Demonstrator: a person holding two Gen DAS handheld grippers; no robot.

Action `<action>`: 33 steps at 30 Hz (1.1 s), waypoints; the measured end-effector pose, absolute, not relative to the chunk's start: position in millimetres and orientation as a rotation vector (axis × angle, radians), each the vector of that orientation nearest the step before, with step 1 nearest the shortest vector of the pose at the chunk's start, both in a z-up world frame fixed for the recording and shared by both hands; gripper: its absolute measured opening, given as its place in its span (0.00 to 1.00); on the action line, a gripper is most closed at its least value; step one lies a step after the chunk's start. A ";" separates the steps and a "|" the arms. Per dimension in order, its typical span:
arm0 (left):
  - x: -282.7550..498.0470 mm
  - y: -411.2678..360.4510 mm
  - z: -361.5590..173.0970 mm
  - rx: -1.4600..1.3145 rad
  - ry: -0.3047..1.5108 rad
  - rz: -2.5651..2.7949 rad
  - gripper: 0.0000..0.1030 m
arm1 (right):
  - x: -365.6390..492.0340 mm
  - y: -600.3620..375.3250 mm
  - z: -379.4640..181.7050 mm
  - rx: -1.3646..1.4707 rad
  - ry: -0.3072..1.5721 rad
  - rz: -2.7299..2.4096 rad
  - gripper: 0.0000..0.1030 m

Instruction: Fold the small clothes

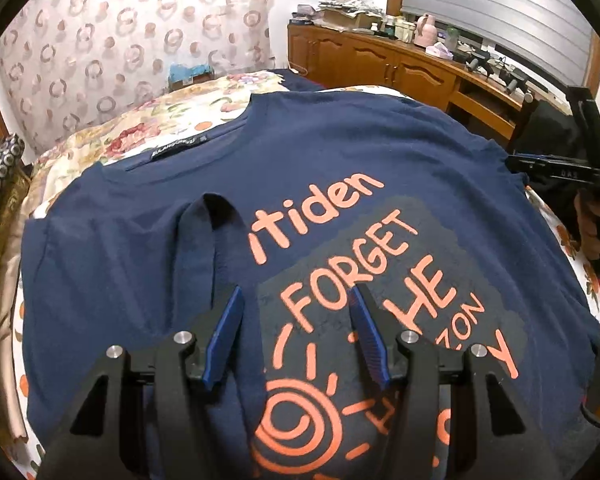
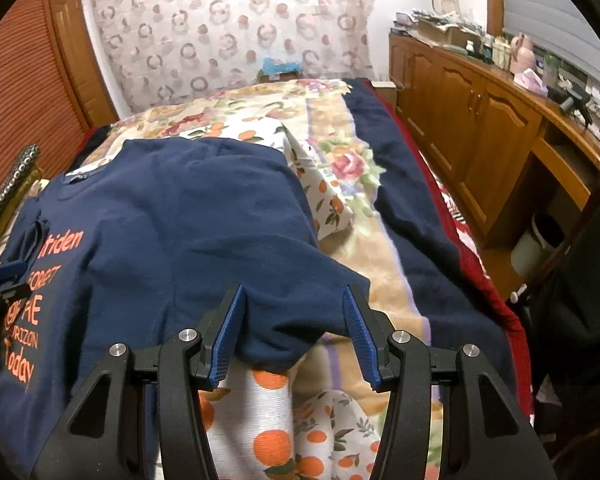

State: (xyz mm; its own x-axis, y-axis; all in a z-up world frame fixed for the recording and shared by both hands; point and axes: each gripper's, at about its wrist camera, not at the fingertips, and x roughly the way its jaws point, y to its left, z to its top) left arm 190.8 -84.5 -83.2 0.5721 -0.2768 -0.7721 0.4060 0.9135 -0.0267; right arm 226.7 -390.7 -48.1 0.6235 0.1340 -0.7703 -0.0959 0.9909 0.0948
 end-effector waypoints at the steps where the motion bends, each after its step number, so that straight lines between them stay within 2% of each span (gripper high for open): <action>1: 191.5 -84.0 -83.5 0.167 0.870 -0.399 0.53 | 227.1 -392.5 -49.6 0.059 0.895 0.134 0.50; 9: 195.2 -82.6 -84.1 0.168 0.860 -0.396 0.55 | 229.3 -391.7 -51.6 0.085 0.915 0.175 0.48; 12: 195.2 -82.9 -84.1 0.166 0.861 -0.397 0.55 | 228.0 -388.1 -50.7 0.088 0.911 0.209 0.36; 14: 195.2 -83.0 -84.0 0.167 0.860 -0.395 0.56 | 227.4 -382.9 -49.5 0.083 0.908 0.233 0.20; 20: 197.7 -83.8 -84.3 0.167 0.861 -0.393 0.56 | 223.4 -382.2 -42.8 0.051 0.870 0.211 0.07; 23: 196.7 -85.3 -85.1 0.175 0.859 -0.385 0.58 | 219.2 -378.3 -32.4 0.033 0.824 0.209 0.04; 33: 199.7 -84.4 -87.1 0.165 0.863 -0.376 0.61 | 220.3 -328.7 5.0 -0.053 0.690 0.310 0.03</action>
